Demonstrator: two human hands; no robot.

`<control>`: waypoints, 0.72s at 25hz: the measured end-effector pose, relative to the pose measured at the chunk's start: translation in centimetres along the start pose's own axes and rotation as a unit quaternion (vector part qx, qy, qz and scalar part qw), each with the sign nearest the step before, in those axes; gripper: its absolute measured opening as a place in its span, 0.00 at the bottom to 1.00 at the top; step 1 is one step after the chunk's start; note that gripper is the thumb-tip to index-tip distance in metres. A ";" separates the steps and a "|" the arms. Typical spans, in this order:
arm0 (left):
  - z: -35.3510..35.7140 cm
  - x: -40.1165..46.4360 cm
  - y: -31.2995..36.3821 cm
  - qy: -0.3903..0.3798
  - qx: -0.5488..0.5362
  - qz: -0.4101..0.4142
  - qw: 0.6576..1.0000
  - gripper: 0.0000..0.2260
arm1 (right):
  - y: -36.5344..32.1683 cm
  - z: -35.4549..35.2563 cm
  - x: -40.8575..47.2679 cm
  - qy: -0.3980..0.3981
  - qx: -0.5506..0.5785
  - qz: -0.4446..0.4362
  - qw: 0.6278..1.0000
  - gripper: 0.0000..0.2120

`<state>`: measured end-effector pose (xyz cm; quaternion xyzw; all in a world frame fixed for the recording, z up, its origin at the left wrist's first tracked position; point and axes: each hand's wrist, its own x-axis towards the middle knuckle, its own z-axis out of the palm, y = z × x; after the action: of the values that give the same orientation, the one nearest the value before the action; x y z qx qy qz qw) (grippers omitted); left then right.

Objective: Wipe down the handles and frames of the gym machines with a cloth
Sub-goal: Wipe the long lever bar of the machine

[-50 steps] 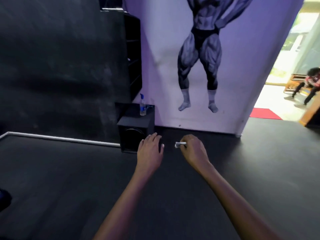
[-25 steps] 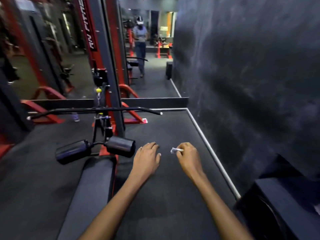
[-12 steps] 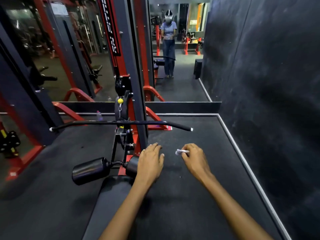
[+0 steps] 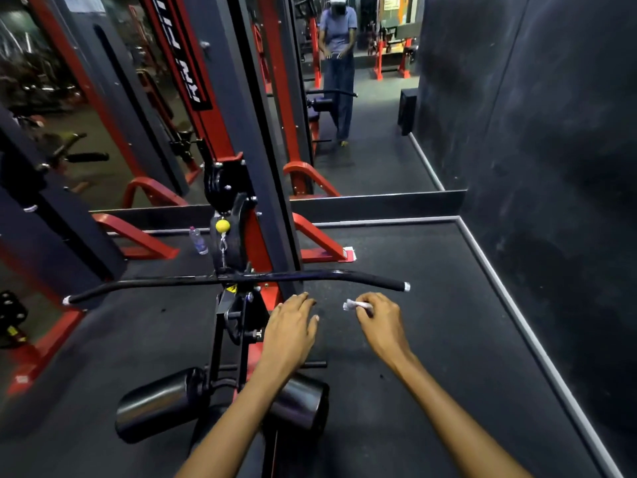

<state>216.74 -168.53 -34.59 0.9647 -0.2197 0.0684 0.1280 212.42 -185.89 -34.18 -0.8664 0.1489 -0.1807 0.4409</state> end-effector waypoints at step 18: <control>17.2 23.4 -17.4 -0.119 -0.049 0.009 0.992 0.20 | 8.8 16.7 14.4 0.078 0.086 0.264 0.957 0.12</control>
<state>246.65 -167.63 -50.40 0.9566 -0.2448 -0.0568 0.1477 231.75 -185.00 -47.84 -0.7383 0.3906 -0.1367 0.5326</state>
